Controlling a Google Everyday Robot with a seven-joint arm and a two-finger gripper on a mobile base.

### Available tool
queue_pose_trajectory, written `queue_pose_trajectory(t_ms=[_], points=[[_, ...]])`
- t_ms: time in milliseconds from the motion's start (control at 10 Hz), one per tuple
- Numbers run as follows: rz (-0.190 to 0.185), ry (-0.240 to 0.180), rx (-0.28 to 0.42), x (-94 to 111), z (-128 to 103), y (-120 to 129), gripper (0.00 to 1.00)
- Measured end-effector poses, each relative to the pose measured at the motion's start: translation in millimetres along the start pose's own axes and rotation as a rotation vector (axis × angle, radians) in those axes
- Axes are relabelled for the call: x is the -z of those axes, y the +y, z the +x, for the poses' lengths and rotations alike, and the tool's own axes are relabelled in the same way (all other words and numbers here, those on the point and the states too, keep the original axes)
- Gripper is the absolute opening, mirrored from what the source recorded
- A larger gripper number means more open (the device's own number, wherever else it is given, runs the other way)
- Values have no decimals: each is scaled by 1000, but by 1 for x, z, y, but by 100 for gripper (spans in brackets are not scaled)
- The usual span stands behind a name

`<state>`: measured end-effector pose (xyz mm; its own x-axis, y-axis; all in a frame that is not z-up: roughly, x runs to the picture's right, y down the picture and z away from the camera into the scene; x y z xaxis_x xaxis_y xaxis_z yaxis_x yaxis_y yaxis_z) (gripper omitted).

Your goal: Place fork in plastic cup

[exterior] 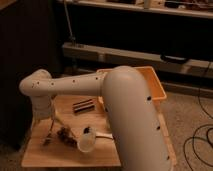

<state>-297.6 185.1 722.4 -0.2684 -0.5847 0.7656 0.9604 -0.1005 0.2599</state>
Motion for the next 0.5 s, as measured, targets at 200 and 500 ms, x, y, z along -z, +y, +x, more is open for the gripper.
queue_pose_trajectory(t_ms=[200, 500], points=[[-4, 15, -35, -8, 3, -13, 80], [3, 3, -45, -22, 4, -29, 80]])
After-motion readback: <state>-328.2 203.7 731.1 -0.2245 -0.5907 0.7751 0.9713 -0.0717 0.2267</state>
